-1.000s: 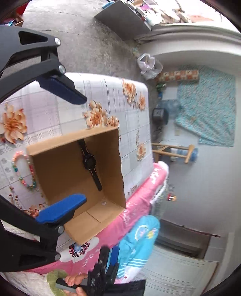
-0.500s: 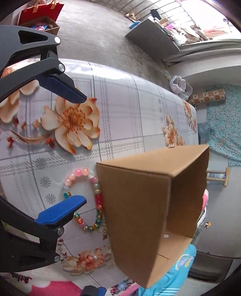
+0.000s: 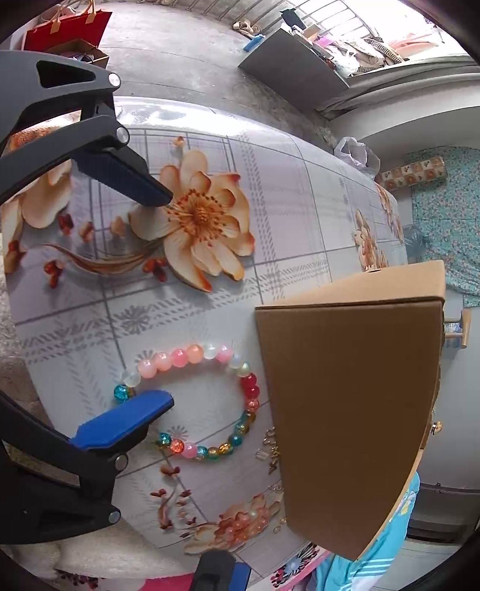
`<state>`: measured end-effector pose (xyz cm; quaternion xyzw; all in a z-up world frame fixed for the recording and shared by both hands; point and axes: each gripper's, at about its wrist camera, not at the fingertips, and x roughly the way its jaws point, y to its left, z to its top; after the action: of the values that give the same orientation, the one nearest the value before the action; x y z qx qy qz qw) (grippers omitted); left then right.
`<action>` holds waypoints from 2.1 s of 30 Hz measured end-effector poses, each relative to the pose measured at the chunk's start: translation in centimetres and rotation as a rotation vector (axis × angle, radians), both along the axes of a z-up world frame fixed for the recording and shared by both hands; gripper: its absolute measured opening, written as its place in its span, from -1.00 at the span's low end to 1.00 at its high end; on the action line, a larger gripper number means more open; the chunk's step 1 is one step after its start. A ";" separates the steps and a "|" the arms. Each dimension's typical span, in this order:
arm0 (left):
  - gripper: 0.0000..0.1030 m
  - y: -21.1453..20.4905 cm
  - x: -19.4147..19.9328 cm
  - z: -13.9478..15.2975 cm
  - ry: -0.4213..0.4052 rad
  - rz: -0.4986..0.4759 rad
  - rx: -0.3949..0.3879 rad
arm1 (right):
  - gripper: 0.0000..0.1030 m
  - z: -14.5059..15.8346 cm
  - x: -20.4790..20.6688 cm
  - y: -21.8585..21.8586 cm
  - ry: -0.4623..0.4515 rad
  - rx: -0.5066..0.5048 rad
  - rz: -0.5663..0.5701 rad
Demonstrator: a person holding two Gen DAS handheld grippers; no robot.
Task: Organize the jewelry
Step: 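Withdraw the right tool from the box toward the bead bracelet, then close the right tool on the beads of the bracelet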
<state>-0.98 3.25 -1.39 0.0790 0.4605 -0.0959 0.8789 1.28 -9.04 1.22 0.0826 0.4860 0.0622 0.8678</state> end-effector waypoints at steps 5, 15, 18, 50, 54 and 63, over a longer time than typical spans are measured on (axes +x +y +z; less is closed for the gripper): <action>0.90 0.3 0.0 -0.1 0.054 0.024 -0.017 | 0.81 -0.5 1.1 1.9 0.007 -0.090 0.011; 0.90 0.7 0.7 -0.2 0.038 0.006 -0.022 | 0.84 -2.5 1.8 5.5 -0.001 -0.319 0.059; 0.90 0.7 0.5 -0.4 0.031 -0.002 -0.032 | 0.84 -3.0 1.5 6.3 -0.012 -0.386 0.071; 0.89 0.8 0.4 -0.2 -0.011 -0.079 -0.045 | -0.81 -3.1 3.4 10.0 -0.027 -0.069 0.273; 0.89 0.7 -0.3 0.4 -0.027 -0.105 -0.106 | -0.85 -3.2 2.5 9.0 -0.020 -0.050 0.265; 0.47 -0.8 -1.0 1.2 -0.028 -0.175 -0.155 | -0.85 -2.8 0.7 5.5 -0.008 0.012 0.228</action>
<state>-1.96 2.42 -0.19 0.0519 0.4309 -0.2067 0.8769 1.94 -3.57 -1.58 0.0316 0.4882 0.1638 0.8566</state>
